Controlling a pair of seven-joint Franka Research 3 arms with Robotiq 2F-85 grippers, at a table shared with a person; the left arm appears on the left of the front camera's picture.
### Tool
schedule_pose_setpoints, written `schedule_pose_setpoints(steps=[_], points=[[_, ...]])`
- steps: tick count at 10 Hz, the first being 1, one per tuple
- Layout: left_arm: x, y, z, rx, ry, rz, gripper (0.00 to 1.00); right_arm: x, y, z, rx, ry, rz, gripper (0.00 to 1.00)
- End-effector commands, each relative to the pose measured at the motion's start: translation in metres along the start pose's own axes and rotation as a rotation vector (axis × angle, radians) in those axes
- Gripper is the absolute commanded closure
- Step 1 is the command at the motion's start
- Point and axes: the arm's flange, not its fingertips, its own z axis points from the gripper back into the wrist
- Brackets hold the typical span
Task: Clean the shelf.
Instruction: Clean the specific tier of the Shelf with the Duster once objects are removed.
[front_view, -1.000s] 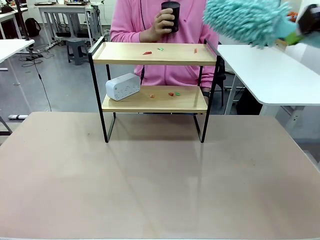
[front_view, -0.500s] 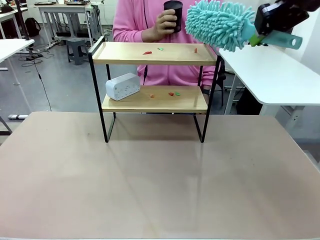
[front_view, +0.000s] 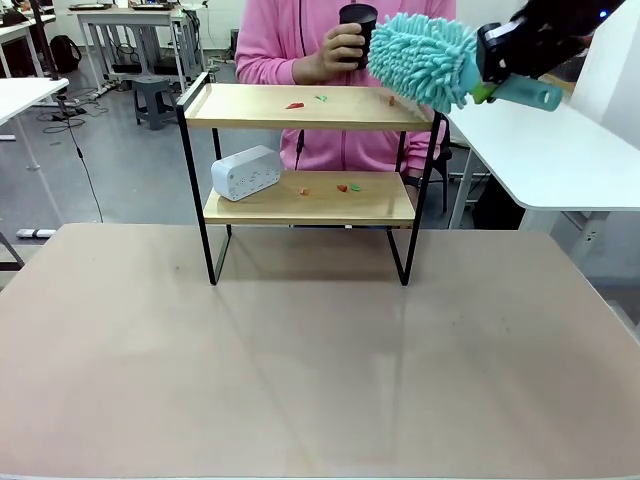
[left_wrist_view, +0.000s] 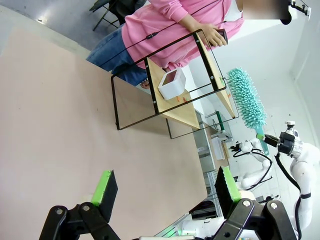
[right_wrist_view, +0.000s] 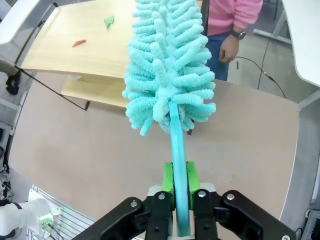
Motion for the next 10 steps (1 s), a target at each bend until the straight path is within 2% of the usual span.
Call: schedule_pose_setpoints(steps=[1, 6, 10], points=[[0.0, 0.0, -0.002, -0.02, -0.018, -0.02, 0.0, 0.008, 0.006, -0.011, -0.015, 0.008, -0.016, 0.87], [0.0, 0.0, -0.002, -0.02, -0.018, -0.02, 0.0, 0.009, 0.01, -0.022, 0.037, 0.034, 0.0, 0.87], [0.0, 0.0, -0.002, -0.02, -0.018, -0.02, 0.0, 0.005, 0.037, -0.034, 0.191, 0.096, 0.119, 0.87]])
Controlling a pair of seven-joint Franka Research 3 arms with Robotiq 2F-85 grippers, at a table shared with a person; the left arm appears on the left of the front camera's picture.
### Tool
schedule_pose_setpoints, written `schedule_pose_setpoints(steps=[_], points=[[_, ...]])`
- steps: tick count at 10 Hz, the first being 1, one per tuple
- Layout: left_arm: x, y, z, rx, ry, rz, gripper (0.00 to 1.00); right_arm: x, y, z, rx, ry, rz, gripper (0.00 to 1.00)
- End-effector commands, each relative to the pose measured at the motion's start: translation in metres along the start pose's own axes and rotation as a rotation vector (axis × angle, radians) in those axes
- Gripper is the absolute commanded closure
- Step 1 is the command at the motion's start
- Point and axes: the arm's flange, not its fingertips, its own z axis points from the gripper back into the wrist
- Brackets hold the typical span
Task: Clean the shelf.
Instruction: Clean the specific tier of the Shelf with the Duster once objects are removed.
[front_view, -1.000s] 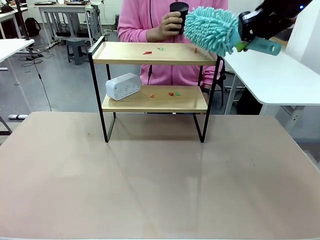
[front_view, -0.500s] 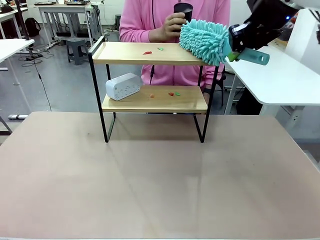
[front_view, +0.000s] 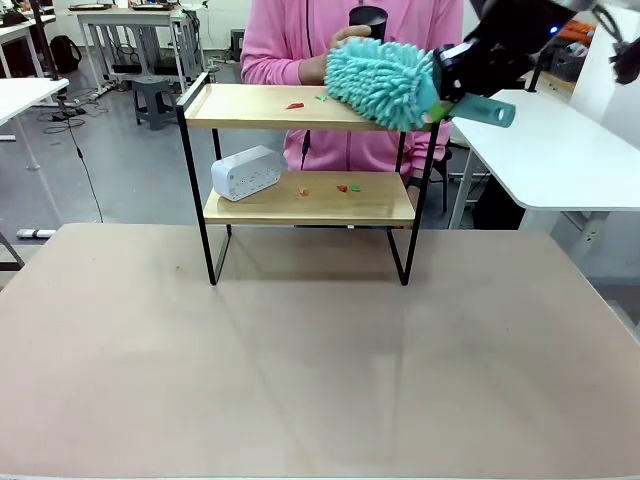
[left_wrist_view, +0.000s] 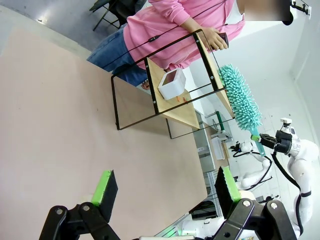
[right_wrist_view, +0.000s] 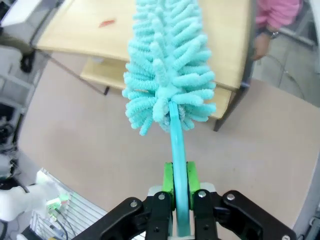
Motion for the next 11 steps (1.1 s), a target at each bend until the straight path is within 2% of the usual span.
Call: schedule_pose_setpoints(steps=[1, 2, 4, 5, 6, 7, 8, 9, 11], points=[[0.0, 0.0, -0.002, -0.02, -0.018, -0.02, 0.0, 0.0, 0.001, -0.007, 0.105, 0.037, 0.063, 0.87], [0.0, 0.0, -0.002, -0.02, -0.018, -0.02, 0.0, -0.002, 0.005, -0.01, 0.131, 0.019, 0.094, 0.87], [0.0, 0.0, -0.002, -0.02, -0.018, -0.02, 0.0, -0.008, 0.003, -0.013, 0.227, 0.046, 0.143, 0.87], [0.0, 0.0, -0.002, -0.02, -0.018, -0.02, 0.0, -0.01, 0.0, -0.012, 0.234, 0.058, 0.163, 0.87], [0.0, 0.0, -0.002, -0.02, -0.018, -0.02, 0.0, -0.016, 0.001, -0.011, 0.321, 0.1, 0.249, 0.87], [0.0, 0.0, -0.002, -0.02, -0.018, -0.02, 0.0, -0.025, 0.003, -0.008, 0.559, 0.199, 0.419, 0.87], [0.0, 0.0, -0.002, -0.02, -0.018, -0.02, 0.0, -0.03, -0.002, -0.001, 0.652, 0.226, 0.498, 0.87], [0.0, 0.0, -0.002, -0.02, -0.018, -0.02, 0.0, -0.033, -0.01, 0.006, 0.707, 0.22, 0.527, 0.87], [0.0, 0.0, -0.002, -0.02, -0.018, -0.02, 0.0, -0.039, -0.026, 0.012, 0.737, 0.216, 0.527, 0.87]])
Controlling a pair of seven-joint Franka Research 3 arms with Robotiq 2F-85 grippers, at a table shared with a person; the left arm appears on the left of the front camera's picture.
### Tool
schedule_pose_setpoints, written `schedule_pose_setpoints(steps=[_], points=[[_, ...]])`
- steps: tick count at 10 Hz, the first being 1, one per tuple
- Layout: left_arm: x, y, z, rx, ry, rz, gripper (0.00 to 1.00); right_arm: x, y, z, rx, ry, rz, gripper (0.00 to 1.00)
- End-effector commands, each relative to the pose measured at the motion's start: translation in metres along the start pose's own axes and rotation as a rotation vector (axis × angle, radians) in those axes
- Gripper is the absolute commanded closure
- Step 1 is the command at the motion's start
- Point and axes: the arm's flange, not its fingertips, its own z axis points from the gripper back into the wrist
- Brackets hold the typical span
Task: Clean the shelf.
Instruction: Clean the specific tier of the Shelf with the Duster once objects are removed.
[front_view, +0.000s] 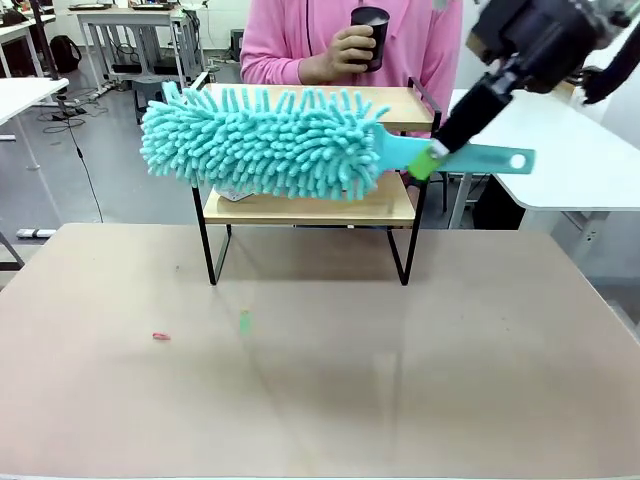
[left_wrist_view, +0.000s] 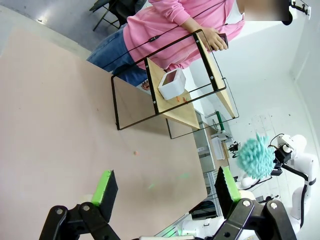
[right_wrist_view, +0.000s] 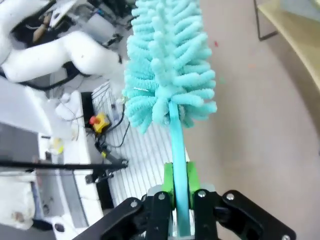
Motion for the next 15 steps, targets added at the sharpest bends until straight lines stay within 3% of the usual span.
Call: schedule_pose_setpoints(steps=[1, 4, 6, 7, 9, 11, 12, 13, 15], points=[[0.0, 0.0, -0.002, -0.02, -0.018, -0.02, 0.0, -0.005, -0.015, 0.016, 0.014, -0.017, -0.027, 0.87], [0.0, 0.0, -0.002, -0.02, -0.018, -0.02, 0.0, -0.014, -0.022, 0.021, 0.045, -0.06, -0.042, 0.87], [0.0, 0.0, -0.002, -0.02, -0.018, -0.02, 0.0, -0.042, -0.023, 0.063, 0.07, -0.181, -0.072, 0.87], [0.0, 0.0, -0.002, -0.02, -0.018, -0.02, 0.0, -0.073, -0.026, 0.097, 0.053, -0.245, -0.151, 0.87], [0.0, 0.0, -0.002, -0.02, -0.018, -0.02, 0.0, -0.172, -0.035, 0.161, 0.024, -0.432, -0.348, 0.87], [0.0, 0.0, -0.002, -0.02, -0.018, -0.02, 0.0, -0.267, -0.044, 0.176, -0.004, -0.555, -0.555, 0.87], [0.0, 0.0, -0.002, -0.02, -0.018, -0.02, 0.0, -0.311, -0.054, 0.158, 0.084, -0.454, -0.72, 0.87], [0.0, 0.0, -0.002, -0.02, -0.018, -0.02, 0.0, -0.336, -0.064, 0.14, 0.175, -0.44, -0.794, 0.87], [0.0, 0.0, -0.002, -0.02, -0.018, -0.02, 0.0, -0.352, -0.08, 0.114, 0.26, -0.403, -1.029, 0.87]])
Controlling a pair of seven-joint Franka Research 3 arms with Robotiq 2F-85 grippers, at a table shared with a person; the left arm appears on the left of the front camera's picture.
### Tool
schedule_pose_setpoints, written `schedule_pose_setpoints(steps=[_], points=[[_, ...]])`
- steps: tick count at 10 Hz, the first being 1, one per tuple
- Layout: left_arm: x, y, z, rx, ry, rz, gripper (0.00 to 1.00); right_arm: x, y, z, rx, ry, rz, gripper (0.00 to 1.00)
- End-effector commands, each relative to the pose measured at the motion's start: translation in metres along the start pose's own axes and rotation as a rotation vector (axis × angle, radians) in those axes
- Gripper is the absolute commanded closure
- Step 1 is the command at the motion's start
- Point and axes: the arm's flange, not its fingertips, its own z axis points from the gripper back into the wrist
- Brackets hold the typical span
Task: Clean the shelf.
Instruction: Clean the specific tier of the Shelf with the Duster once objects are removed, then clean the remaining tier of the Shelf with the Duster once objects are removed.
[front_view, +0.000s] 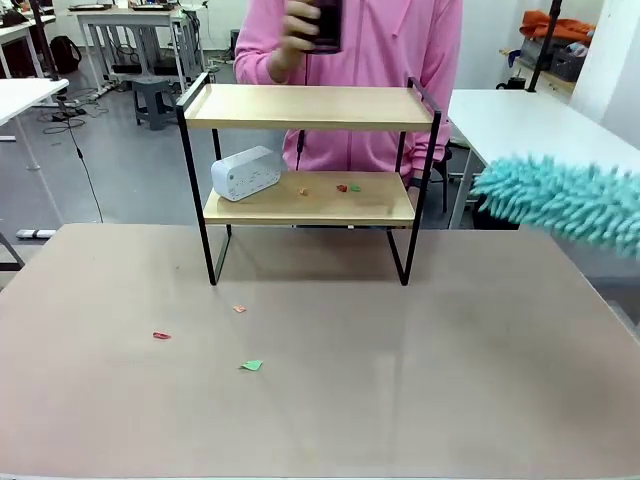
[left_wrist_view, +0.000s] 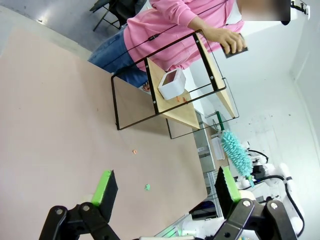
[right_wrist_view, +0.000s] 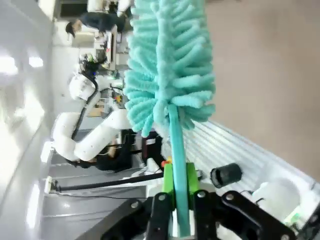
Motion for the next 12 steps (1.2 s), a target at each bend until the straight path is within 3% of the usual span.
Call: schedule_pose_setpoints(steps=[1, 2, 12], points=[[0.0, 0.0, -0.002, -0.02, -0.017, -0.02, 0.0, 0.027, 0.02, -0.017, -0.086, 0.032, -0.156, 0.87], [0.0, 0.0, -0.002, -0.02, -0.017, -0.02, 0.0, 0.0, 0.0, 0.0, 0.0, 0.0, 0.0, 0.87], [0.0, 0.0, -0.002, -0.02, -0.017, -0.02, 0.0, 0.0, 0.0, 0.0, 0.0, 0.0, 0.0, 0.87]])
